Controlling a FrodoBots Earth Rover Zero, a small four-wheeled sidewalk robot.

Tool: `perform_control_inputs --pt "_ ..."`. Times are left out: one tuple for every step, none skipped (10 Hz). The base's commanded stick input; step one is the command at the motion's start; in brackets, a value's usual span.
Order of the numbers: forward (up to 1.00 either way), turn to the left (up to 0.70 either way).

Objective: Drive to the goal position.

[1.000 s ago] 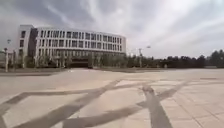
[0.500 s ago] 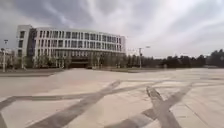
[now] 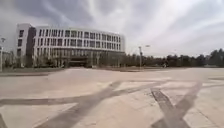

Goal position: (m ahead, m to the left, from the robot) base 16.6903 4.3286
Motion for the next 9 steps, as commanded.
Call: perform_control_inputs --pt "0.7 0.0" --pt "0.7 0.0" --pt "0.7 0.0" --pt "0.7 0.0" --pt "0.7 0.0" --pt "0.7 0.0" --pt "0.7 0.0" --pt "0.7 0.0" --pt "0.7 0.0"
